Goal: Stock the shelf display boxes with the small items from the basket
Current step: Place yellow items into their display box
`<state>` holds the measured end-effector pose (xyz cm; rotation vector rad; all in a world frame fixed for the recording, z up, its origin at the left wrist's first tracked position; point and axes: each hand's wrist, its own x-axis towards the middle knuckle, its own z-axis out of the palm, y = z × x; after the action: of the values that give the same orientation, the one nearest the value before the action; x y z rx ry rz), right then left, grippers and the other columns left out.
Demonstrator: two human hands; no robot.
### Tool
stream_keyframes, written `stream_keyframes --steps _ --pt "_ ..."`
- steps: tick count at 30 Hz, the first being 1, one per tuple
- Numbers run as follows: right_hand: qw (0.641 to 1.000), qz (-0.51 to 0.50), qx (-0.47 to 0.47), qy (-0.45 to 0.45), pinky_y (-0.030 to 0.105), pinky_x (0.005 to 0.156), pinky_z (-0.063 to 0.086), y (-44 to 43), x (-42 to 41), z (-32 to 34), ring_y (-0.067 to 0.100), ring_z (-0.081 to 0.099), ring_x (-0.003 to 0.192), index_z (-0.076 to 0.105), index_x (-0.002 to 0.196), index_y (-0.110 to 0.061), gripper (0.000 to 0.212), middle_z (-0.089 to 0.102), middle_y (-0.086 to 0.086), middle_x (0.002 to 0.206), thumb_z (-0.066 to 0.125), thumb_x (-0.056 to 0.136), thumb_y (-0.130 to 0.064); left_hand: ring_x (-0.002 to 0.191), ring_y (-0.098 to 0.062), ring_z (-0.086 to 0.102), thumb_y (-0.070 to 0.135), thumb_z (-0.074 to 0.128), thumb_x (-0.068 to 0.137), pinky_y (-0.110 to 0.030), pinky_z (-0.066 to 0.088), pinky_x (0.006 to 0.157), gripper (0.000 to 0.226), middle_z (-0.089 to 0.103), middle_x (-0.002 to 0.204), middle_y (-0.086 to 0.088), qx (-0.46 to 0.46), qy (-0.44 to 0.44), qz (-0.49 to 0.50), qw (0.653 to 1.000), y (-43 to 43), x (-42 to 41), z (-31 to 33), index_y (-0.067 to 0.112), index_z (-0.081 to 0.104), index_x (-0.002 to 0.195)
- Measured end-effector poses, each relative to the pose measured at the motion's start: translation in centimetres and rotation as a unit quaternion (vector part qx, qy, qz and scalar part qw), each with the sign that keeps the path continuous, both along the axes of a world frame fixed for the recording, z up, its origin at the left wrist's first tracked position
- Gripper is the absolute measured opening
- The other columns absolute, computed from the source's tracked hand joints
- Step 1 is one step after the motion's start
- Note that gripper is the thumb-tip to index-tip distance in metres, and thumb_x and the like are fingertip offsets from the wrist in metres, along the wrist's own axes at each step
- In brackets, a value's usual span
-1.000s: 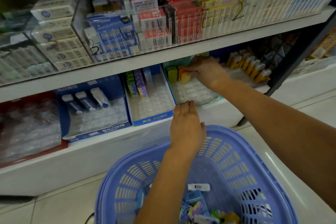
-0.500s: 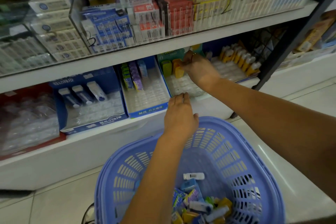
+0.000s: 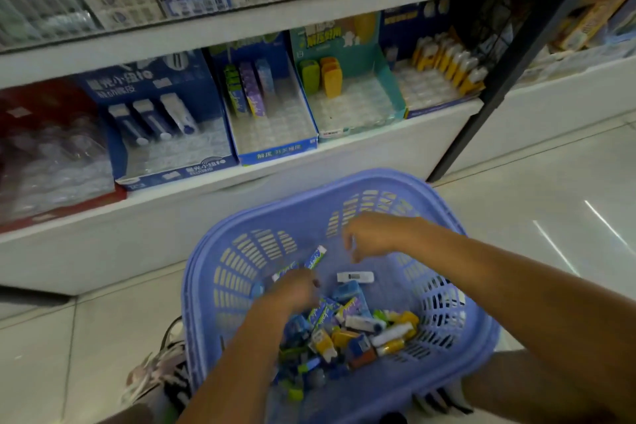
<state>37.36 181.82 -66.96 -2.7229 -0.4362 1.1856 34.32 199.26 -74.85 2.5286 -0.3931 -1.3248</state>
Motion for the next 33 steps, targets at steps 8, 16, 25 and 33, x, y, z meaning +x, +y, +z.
stream_keyframes --steps 8,16,25,33 --pt "0.978 0.073 -0.037 0.193 0.037 0.107 0.036 -2.6 -6.8 -11.9 0.03 0.035 0.134 0.031 0.146 -0.014 0.08 0.031 0.009 0.151 0.074 0.08 -0.032 0.116 -0.03 0.054 0.035 0.072 0.078 -0.037 0.047 0.096 0.054 0.054 0.133 -0.012 0.048 0.055 -0.088 0.994 1.5 -3.6 -4.7 0.016 0.057 0.127" --pt "0.992 0.001 0.036 0.124 0.033 0.092 0.047 -1.9 -7.4 -14.8 0.028 0.049 0.114 0.058 0.122 -0.017 0.052 0.049 0.009 0.13 0.077 0.075 -0.03 0.092 -0.029 0.059 0.019 0.073 0.08 -0.038 0.05 0.08 0.038 0.061 0.103 -0.013 0.069 0.099 -0.055 0.991 0.2 -2.6 -6.0 0.004 0.062 0.113" --pt "0.984 0.068 -0.017 0.161 0.033 0.083 0.043 -1.1 -7.3 -14.3 0.029 0.054 0.104 0.054 0.128 -0.014 0.043 0.055 0.015 0.128 0.062 0.088 -0.029 0.106 -0.028 0.059 0.015 0.066 0.084 -0.035 0.048 0.09 0.027 0.065 0.117 -0.011 -0.061 0.029 0.0 0.998 -2.3 -0.8 -7.0 0.012 0.067 0.11" --pt "0.98 0.081 -0.021 0.182 0.033 0.079 0.04 -2.2 -6.8 -13.3 0.025 0.051 0.083 0.065 0.11 -0.005 0.022 0.062 0.019 0.105 0.056 0.091 -0.006 0.084 -0.03 0.061 0.032 0.06 0.088 -0.036 0.048 0.072 0.028 0.066 0.092 -0.016 -0.099 0.041 -0.011 0.994 -5.5 -5.2 -8.2 0.004 0.066 0.091"
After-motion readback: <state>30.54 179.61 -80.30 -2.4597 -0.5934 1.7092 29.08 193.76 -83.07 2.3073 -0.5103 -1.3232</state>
